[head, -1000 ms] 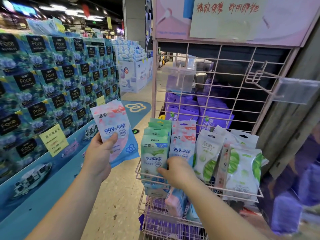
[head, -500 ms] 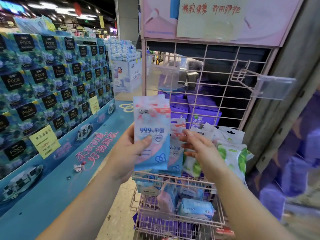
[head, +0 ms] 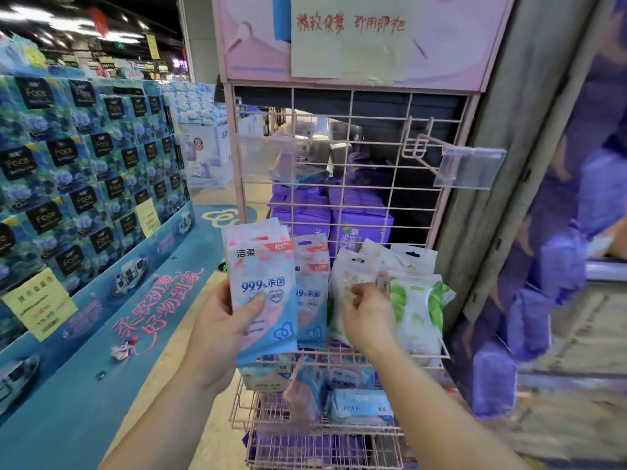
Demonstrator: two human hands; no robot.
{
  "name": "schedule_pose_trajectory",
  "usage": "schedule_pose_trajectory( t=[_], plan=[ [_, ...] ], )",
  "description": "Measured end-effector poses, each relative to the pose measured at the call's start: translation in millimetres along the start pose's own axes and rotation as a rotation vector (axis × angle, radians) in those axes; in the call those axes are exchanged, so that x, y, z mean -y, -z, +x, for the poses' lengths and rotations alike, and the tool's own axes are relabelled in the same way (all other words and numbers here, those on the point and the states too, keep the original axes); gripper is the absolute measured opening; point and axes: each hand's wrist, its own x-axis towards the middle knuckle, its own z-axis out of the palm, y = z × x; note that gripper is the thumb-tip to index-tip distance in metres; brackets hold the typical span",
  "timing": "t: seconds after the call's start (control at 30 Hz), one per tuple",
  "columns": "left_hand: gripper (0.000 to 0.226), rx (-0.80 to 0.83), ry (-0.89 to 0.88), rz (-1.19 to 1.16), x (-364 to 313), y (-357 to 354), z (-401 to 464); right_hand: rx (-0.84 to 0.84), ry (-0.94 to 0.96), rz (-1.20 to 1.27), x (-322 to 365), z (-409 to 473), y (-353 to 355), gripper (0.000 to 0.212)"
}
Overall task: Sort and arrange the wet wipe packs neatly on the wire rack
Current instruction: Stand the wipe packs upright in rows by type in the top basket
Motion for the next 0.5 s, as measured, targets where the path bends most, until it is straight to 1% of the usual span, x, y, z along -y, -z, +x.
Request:
schedule_pose_trajectory(
  t=[0.03,0.13,0.2,0.27,0.3,0.33,0.4,0.43,0.5],
  plan=[
    [0.047,-0.011,0.019,0.0,3,0,-1,0.008,0.012,0.018,1,-3,-2,0.028],
    [0.027,-0.033,0.053,0.011,11,1,-4,0.075,0.072,0.137,6,-12,-6,0.027],
    [0.026,-0.031,0.074,0.008,14,2,-6,-0.016,0.083,0.133,8,-11,-6,0.032],
    [0.027,-0.036,0.091,-0.009,13,6,-7,-0.091,0.055,0.071,9,-8,-5,0.042],
    [0.03,-0.039,0.093,-0.022,13,8,-7,-0.087,0.04,0.054,9,-9,-5,0.047],
    [0.04,-0.036,0.088,-0.027,13,11,-6,-0.075,0.023,0.066,11,-10,-6,0.052],
    [0.073,-0.036,0.082,-0.026,13,15,-6,-0.08,-0.045,0.157,13,-13,-11,0.058],
    [0.085,-0.038,0.085,-0.025,13,16,-6,-0.11,-0.072,0.195,14,-13,-14,0.06],
    [0.09,-0.031,0.092,-0.033,13,17,-6,-0.172,-0.102,0.169,11,-10,-19,0.065]
  ],
)
